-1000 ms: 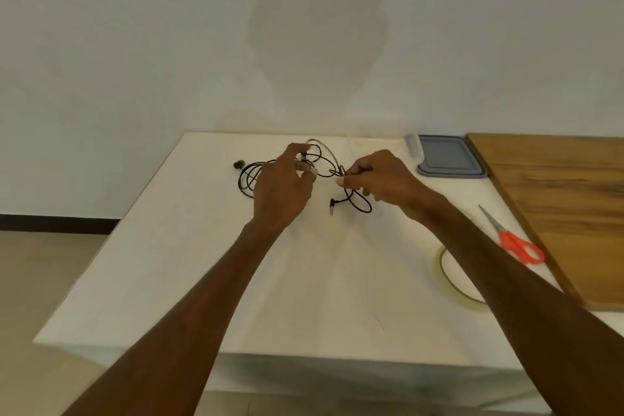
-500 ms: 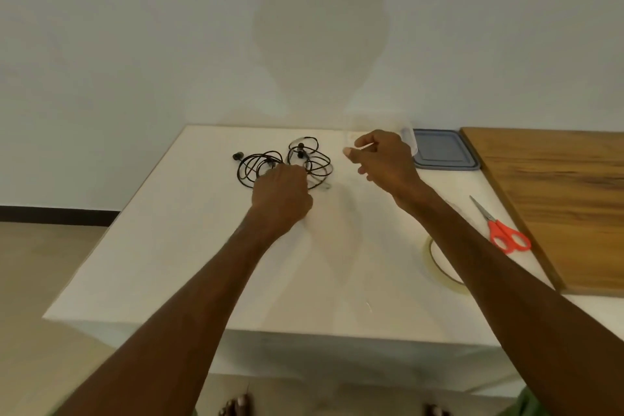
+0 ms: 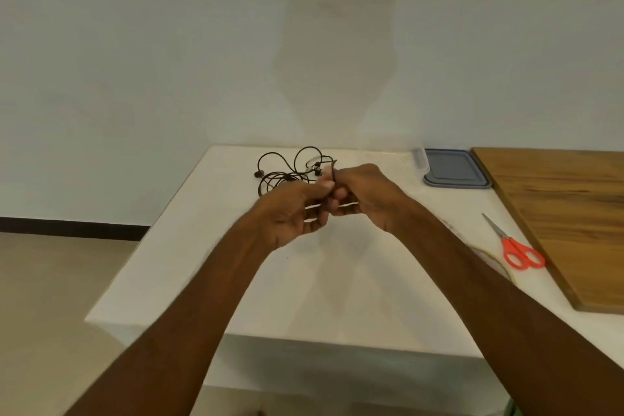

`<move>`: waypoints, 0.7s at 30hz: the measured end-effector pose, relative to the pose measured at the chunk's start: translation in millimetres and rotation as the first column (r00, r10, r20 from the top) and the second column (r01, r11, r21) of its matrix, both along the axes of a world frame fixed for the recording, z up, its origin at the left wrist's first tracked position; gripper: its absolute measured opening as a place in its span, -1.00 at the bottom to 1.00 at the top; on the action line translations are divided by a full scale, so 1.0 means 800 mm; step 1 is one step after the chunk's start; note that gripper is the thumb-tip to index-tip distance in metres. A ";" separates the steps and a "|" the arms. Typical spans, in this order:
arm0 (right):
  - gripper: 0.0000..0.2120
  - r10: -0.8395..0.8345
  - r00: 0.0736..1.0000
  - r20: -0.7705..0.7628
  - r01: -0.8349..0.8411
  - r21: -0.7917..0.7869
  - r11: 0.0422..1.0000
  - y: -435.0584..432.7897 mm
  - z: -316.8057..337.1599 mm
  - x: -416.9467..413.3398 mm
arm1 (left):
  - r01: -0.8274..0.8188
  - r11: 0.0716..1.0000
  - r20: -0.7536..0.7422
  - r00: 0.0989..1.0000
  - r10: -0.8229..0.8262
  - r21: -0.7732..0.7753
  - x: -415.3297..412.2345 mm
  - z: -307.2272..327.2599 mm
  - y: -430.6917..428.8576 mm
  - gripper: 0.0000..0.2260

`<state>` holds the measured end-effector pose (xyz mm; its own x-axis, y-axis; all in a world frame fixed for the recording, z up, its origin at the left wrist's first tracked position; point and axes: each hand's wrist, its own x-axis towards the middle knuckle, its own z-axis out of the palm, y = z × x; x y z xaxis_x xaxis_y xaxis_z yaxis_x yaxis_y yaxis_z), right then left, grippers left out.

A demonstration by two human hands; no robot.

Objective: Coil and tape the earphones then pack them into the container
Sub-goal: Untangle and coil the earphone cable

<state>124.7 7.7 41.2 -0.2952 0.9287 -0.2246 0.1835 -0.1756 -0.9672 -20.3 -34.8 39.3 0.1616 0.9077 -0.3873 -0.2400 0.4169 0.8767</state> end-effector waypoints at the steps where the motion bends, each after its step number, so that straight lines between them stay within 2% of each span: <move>1: -0.79 -0.051 0.999 -0.003 0.051 0.008 0.999 0.002 0.001 -0.002 | 0.049 0.999 -0.047 0.998 -0.049 -0.007 -0.001 -0.001 0.002 -0.92; 3: -0.77 -0.126 0.990 -0.057 0.124 -0.038 0.992 0.004 0.002 -0.004 | 0.041 0.999 -0.082 0.996 -0.041 -0.008 -0.002 -0.004 0.007 -0.92; 5: -0.68 -0.146 0.975 -0.167 0.131 -0.098 0.986 0.003 0.003 -0.004 | -0.014 1.000 -0.141 0.990 0.016 0.017 -0.002 -0.004 0.010 -0.91; 7: -0.62 -0.136 0.971 -0.198 0.123 -0.078 0.989 0.002 0.004 -0.003 | 0.032 0.996 -0.350 0.937 0.000 0.085 -0.001 -0.002 0.011 -0.85; 9: -0.72 -0.132 0.977 -0.169 0.134 0.002 0.991 0.001 0.006 -0.001 | 0.101 0.982 -0.565 0.825 0.006 0.159 0.000 0.005 0.009 -0.77; 10: -0.76 -0.129 0.979 -0.160 0.136 0.034 0.990 0.001 0.007 0.000 | 0.076 0.974 -0.606 0.792 0.071 0.214 -0.001 0.011 0.008 -0.76; 12: -0.78 -0.122 0.981 -0.149 0.134 0.075 0.988 0.000 0.009 0.002 | -0.064 0.909 -0.562 0.767 0.309 0.412 -0.005 0.021 0.008 -0.77; 14: -0.77 -0.084 0.992 -0.089 0.094 0.110 0.990 -0.002 0.013 0.004 | -0.106 0.775 -0.489 0.721 0.492 0.623 -0.010 0.029 0.010 -0.80; 15: -0.77 -0.049 0.997 -0.062 0.056 0.121 0.991 -0.003 0.014 0.004 | -0.063 0.740 -0.484 0.718 0.500 0.670 -0.011 0.031 0.011 -0.73; 17: -0.76 0.025 0.999 -0.043 -0.019 0.142 0.990 -0.004 0.016 0.005 | 0.048 0.762 -0.532 0.745 0.404 0.646 -0.008 0.029 0.013 -0.63; 19: -0.76 0.076 0.996 -0.040 -0.068 0.166 0.984 -0.001 0.019 0.010 | 0.156 0.803 -0.619 0.724 0.303 0.576 -0.001 0.019 0.017 -0.70; 21: -0.70 0.110 0.993 -0.043 -0.101 0.172 0.980 0.002 0.021 0.017 | 0.204 0.790 -0.676 0.662 0.324 0.578 0.006 0.007 0.023 -0.85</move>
<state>138.1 9.5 58.3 -0.4008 0.9149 -0.0488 0.1410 0.0090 -0.9900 -15.2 -16.5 45.1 0.0130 0.9710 0.2387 0.5581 -0.2051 0.8040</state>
